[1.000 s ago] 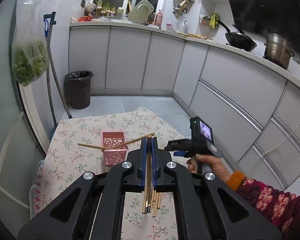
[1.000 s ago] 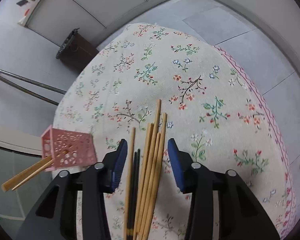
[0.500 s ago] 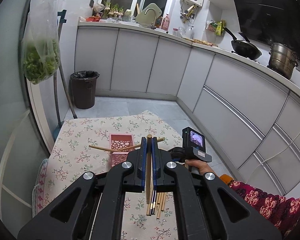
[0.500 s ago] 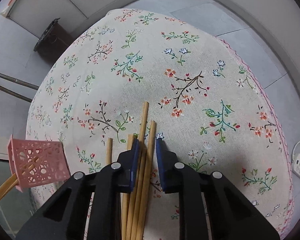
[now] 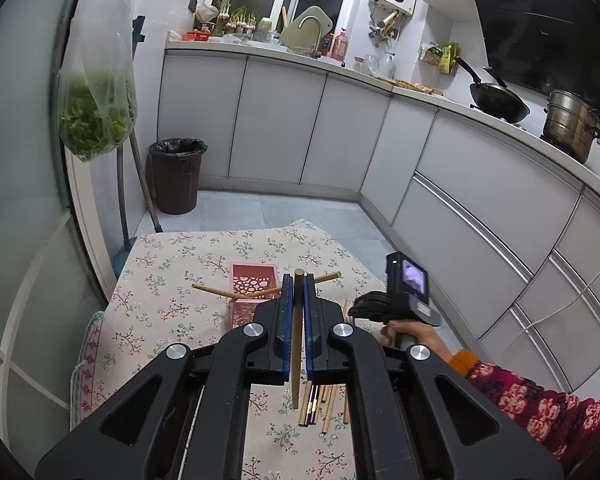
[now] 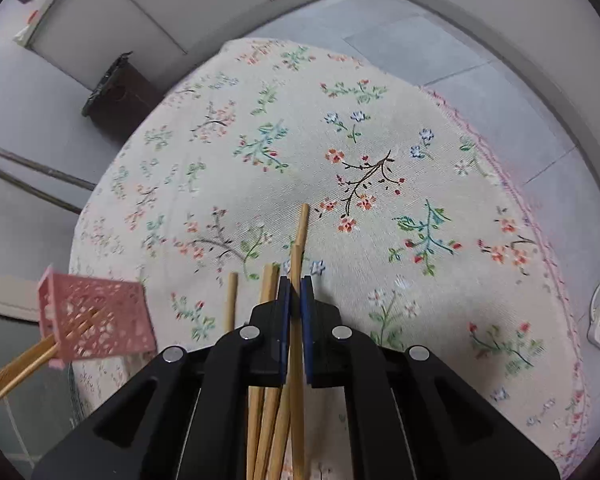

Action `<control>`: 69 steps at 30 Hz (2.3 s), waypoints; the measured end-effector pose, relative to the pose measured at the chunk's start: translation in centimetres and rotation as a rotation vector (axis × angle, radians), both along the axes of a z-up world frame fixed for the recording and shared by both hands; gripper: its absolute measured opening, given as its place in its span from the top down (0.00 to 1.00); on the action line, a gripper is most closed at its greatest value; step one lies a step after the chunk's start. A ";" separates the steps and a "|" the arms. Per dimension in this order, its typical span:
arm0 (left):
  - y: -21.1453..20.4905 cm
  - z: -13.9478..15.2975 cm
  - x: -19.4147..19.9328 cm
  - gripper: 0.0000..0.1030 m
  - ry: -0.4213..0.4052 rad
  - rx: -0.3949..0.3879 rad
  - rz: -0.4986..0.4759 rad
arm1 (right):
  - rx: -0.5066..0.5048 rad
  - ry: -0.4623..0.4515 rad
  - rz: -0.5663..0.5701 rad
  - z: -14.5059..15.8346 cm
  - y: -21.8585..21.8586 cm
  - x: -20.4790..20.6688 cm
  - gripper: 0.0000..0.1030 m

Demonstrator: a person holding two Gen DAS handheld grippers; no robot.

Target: Organize utensils

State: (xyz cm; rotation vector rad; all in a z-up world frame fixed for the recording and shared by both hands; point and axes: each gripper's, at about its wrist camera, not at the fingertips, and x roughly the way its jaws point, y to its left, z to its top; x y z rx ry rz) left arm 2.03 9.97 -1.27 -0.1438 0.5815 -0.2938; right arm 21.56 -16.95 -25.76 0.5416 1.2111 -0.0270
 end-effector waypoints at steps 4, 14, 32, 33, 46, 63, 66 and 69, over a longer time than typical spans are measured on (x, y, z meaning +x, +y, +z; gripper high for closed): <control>0.3 0.4 -0.6 0.96 -0.014 -0.007 0.009 | 0.018 -0.047 0.075 3.4 0.7 -2.8 0.95; 0.9 2.8 -1.9 0.96 -0.085 -0.033 0.037 | -0.024 -0.317 0.212 16.6 1.5 -12.4 0.95; 1.1 7.2 8.2 0.96 -0.185 -0.070 0.189 | -0.087 -0.767 0.201 36.5 3.7 -9.0 0.95; 1.0 7.0 9.2 0.96 -0.186 -0.064 0.200 | -0.083 -0.771 0.211 36.5 4.2 -8.5 0.95; 3.0 0.2 13.1 0.88 -0.057 -0.117 0.263 | -0.062 -0.724 0.310 28.3 10.5 -4.1 0.95; 5.3 2.6 10.0 0.74 -0.084 -0.097 0.330 | -0.175 -0.684 0.357 23.6 16.2 -3.0 0.81; 4.8 2.5 9.6 0.69 -0.080 -0.071 0.323 | -0.216 -0.702 0.334 23.6 16.2 -4.2 0.57; 4.2 2.6 8.9 0.66 -0.089 -0.039 0.321 | -0.282 -0.731 0.301 24.3 15.9 -6.1 0.49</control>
